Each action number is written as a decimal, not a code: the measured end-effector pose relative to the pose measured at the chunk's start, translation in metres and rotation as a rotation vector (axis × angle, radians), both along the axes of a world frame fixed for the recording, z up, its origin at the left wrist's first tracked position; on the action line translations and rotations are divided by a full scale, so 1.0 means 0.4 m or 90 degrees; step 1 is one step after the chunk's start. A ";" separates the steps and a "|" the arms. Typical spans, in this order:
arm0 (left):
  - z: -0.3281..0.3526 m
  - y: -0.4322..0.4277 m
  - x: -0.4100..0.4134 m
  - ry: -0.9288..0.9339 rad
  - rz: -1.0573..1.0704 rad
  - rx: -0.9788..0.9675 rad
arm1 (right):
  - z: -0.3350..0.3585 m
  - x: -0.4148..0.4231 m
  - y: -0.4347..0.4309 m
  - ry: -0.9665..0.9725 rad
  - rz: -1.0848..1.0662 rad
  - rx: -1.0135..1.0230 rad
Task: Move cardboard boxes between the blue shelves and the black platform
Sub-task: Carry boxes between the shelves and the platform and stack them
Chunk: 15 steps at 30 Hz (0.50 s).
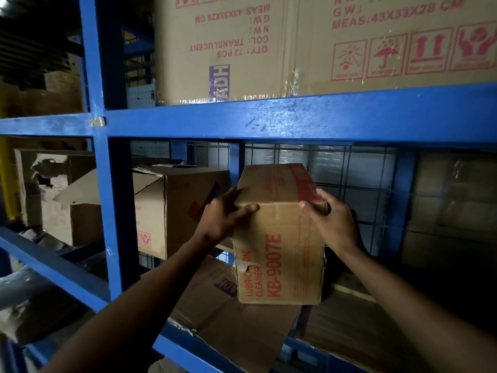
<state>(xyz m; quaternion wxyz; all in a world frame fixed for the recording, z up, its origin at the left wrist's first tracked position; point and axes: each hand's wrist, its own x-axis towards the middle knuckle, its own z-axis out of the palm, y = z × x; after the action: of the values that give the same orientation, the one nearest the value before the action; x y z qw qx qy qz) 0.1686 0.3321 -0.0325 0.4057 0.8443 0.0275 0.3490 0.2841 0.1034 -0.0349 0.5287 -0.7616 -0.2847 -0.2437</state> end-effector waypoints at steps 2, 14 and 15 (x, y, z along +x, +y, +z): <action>0.015 -0.009 0.007 0.015 -0.041 -0.037 | 0.007 0.000 0.002 0.005 -0.007 0.012; -0.024 -0.005 0.078 -0.032 -0.066 -0.234 | 0.037 0.055 0.037 0.066 -0.021 0.035; -0.029 0.001 0.076 -0.027 -0.079 -0.259 | 0.028 0.057 0.041 0.073 -0.002 0.027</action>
<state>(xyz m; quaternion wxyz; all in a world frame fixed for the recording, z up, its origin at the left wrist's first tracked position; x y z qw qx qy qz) 0.1992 0.3324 -0.0440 0.5889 0.7376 0.0365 0.3284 0.3069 0.1197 -0.0236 0.5596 -0.7635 -0.2478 -0.2063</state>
